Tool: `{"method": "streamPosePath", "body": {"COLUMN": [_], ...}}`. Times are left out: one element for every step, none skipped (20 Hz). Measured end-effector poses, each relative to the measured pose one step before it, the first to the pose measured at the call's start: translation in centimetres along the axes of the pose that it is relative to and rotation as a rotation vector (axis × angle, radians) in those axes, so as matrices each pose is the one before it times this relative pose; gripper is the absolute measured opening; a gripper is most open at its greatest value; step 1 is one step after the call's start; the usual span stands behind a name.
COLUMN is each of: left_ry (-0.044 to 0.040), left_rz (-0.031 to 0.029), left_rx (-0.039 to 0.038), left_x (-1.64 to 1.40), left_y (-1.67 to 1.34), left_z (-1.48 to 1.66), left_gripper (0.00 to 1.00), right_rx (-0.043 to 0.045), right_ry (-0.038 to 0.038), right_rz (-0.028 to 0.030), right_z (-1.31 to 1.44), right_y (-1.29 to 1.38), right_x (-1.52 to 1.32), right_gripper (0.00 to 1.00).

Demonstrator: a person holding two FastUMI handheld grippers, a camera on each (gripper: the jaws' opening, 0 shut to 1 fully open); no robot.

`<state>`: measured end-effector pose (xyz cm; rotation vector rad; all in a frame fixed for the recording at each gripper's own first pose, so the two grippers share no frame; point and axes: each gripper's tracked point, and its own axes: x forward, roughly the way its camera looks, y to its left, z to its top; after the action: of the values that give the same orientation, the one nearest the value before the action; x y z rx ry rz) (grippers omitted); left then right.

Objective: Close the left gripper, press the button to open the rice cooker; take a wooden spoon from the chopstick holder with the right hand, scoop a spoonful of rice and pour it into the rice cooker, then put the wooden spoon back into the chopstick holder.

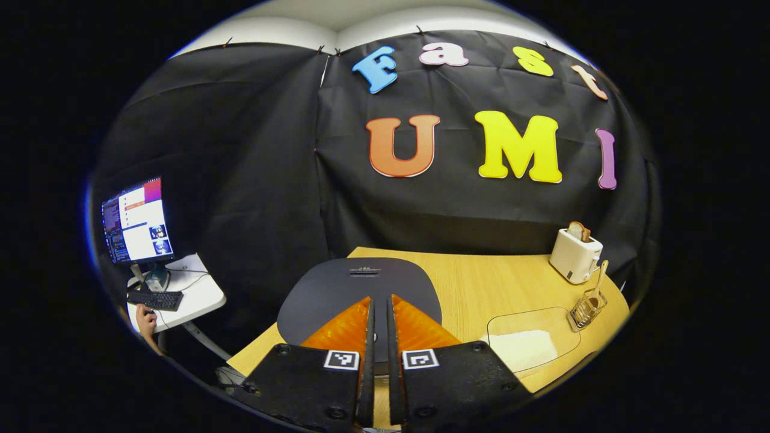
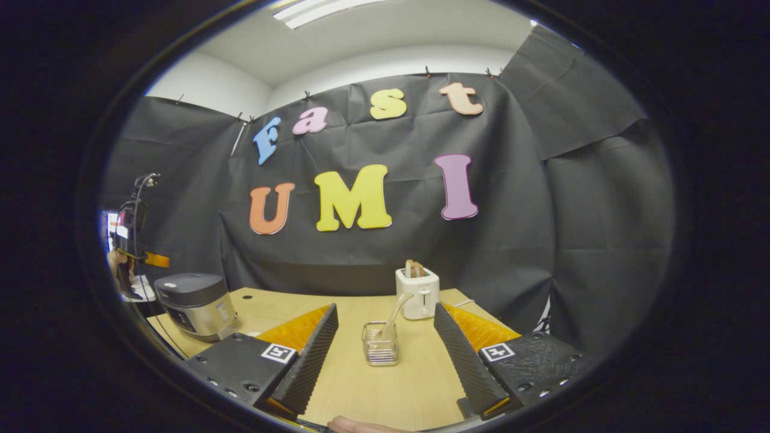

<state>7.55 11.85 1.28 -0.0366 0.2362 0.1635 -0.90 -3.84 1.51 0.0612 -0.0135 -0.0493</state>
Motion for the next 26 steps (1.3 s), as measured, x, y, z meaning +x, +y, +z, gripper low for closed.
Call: {"method": "streamPosePath", "body": {"left_ry": [0.03202, 0.02650, 0.02897, 0.03033, 0.02430, 0.01326, 0.00846, 0.01641, 0.00913, 0.00754, 0.00947, -0.01246, 0.01153, -0.00757, -0.01699, -0.00300, -0.02069, 0.02077, -0.04246, 0.00453, -0.00415, -0.00316, -0.00289, 0.00362, -0.01903, -0.01312], "left_rz": [0.00266, 0.00380, -0.00581, -0.00707, -0.00547, -0.00120, 0.00079, 0.00559, -0.00656, -0.00369, 0.00307, 0.00089, 0.00694, 0.00309, 0.00325, -0.00201, -0.00240, -0.00158, 0.00026, 0.00617, 0.00542, 0.00391, 0.00077, -0.00150, -0.00214, 0.00141], "left_rx": [-0.01157, -0.00388, -0.00199, -0.00560, -0.00503, 0.00173, 0.00146, -0.00171, -0.00408, -0.00178, 0.00815, 0.01473, 0.00949, 0.00641, -0.01455, -0.01429, -0.00752, 0.00177, 0.01261, -0.01622, 0.00145, 0.00008, -0.00004, -0.00463, 0.00507, 0.00444], "left_x": [0.620, 0.460, 0.549, 0.254, 0.158, 0.143, 0.194, 0.155, 0.036, 0.138, -0.100, 0.056, -0.090, -0.051, 0.010, 0.099, -0.038, 0.118, -0.078, -0.043, 0.053, -0.071, 0.049, -0.005, -0.283, -0.129], "left_y": [0.546, 0.579, 0.291, 0.148, 0.116, 0.197, 0.205, 0.158, 0.029, -0.171, 0.061, 0.006, 0.034, 0.022, 0.059, -0.043, -0.116, -0.006, 0.047, 0.118, -0.112, 0.066, -0.016, 0.012, -0.152, 0.022], "left_z": [-0.473, -0.599, -0.470, -0.614, -0.513, -0.261, -0.119, -0.385, -0.381, -0.327, -0.278, 0.116, -0.326, 0.094, 0.003, -0.284, 0.121, -0.642, 0.462, -0.350, 0.021, 0.026, 0.209, 0.137, 0.376, 0.321], "left_gripper": [0.09, 0.03, 0.03, 0.03, 0.03, 0.03, 0.03, 0.03, 0.03, 0.03, 0.03, 0.03, 0.03, 0.03, 0.03, 0.03, 0.03, 0.03, 0.03, 0.03, 0.03, 0.03, 0.03, 0.03, 0.03, 0.03], "right_rx": [0.00168, 0.00191, 0.00344, 0.00264, 0.00383, 0.00378, 0.00104, -0.00222, -0.00224, -0.00253, -0.00261, -0.00502, -0.00593, -0.00516, -0.00327, -0.00298, -0.00145, 0.00002, 0.00082, 0.00150, 0.00256, 0.00164, -0.00183, -0.00280, -0.00112, 0.00104], "right_ry": [-0.00310, -0.00176, -0.00179, -0.00313, -0.00105, 0.00050, 0.00108, 0.00107, -0.00148, -0.00106, -0.00092, 0.00038, 0.00146, 0.00080, 0.00156, 0.00141, -0.00133, -0.00082, -0.00011, 0.00101, 0.00351, 0.00340, 0.00343, 0.00015, -0.00200, -0.00062], "right_rz": [-0.00006, -0.00701, -0.00913, -0.00367, -0.00013, 0.00073, 0.00197, 0.00117, 0.00016, 0.00089, 0.00293, 0.00438, 0.00235, 0.00056, 0.00022, 0.00054, -0.00032, -0.00317, -0.00197, 0.00045, -0.00024, -0.00096, 0.00230, 0.00371, 0.00155, -0.00375], "right_z": [0.203, 0.080, 0.159, 0.078, 0.117, -0.081, 0.005, -0.065, 0.116, -0.013, 0.040, -0.110, -0.033, -0.034, -0.004, -0.109, 0.085, 0.028, 0.076, -0.076, -0.029, -0.102, -0.037, -0.031, 0.136, -0.014], "right_y": [-0.155, -0.371, -0.359, -0.159, -0.048, 0.004, 0.012, 0.065, -0.012, 0.068, 0.110, 0.117, 0.164, 0.006, -0.007, 0.062, -0.042, -0.098, -0.075, 0.114, 0.001, -0.021, 0.035, 0.105, -0.013, -0.255], "right_x": [-0.014, -0.046, -0.022, -0.097, 0.018, -0.011, 0.011, -0.024, 0.034, -0.080, -0.065, -0.016, 0.064, -0.059, -0.018, -0.053, -0.025, -0.024, -0.023, -0.011, -0.010, 0.010, -0.011, -0.007, 0.020, 0.000], "right_gripper": [0.95, 0.95, 0.95, 0.95, 0.95, 0.95, 0.95, 0.95, 0.95, 0.95, 0.95, 0.95, 0.95, 0.95, 0.95, 0.95, 0.95, 0.95, 0.95, 0.95, 0.95, 0.95, 0.95, 0.95, 0.95, 0.95]}}
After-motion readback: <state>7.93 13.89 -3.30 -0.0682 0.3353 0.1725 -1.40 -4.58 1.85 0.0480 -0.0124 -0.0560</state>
